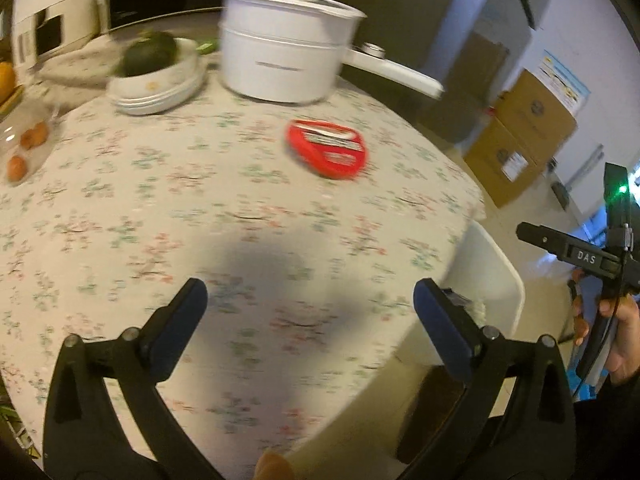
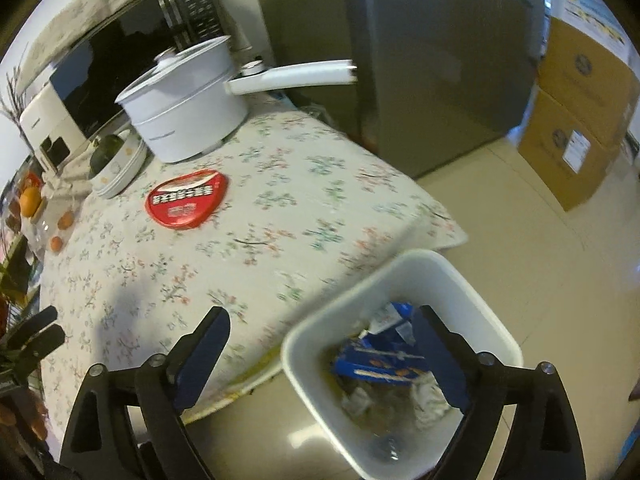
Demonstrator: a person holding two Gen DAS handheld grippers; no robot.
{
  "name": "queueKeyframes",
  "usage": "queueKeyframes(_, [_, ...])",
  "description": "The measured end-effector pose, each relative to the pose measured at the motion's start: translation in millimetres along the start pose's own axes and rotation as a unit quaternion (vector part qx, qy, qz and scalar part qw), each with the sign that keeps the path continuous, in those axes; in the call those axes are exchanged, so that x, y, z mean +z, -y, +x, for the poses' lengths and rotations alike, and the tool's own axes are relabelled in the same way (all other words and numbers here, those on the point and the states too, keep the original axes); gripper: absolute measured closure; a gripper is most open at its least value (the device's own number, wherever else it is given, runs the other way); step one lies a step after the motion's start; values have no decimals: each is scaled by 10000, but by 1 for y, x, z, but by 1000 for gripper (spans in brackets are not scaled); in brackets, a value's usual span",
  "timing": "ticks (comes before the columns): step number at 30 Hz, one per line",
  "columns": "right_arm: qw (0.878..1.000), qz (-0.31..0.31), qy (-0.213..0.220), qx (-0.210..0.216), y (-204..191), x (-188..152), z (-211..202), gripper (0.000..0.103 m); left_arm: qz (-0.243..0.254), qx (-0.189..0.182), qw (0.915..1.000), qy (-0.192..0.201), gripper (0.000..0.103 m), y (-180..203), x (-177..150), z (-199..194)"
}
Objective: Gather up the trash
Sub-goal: 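Grasp the red noodle lid on the table with the right gripper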
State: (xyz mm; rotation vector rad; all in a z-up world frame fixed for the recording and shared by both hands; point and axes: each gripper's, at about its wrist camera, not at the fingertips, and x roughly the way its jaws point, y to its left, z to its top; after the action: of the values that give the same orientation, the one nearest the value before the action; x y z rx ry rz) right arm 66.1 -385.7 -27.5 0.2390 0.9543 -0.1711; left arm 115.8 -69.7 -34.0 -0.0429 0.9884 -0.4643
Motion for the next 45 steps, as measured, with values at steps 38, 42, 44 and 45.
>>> queueKeyframes(38, [9645,-2305,600,-1140,-244,60,171,58,-1002,1204,9873,-276,1,-120,15,4])
queueKeyframes(42, [9667,-2250,808,-917,-234,66,149,74,-950,1114,9889,-264,1,-114,17,6])
queueKeyframes(44, [9736,-2005,889,-630,-219,75,128,81,-906,1052,9900,-262,1,-109,19,8])
queueKeyframes(45, [9758,-1906,927,-542,-211,79,118,83,-865,992,9909,-264,1,-105,19,10])
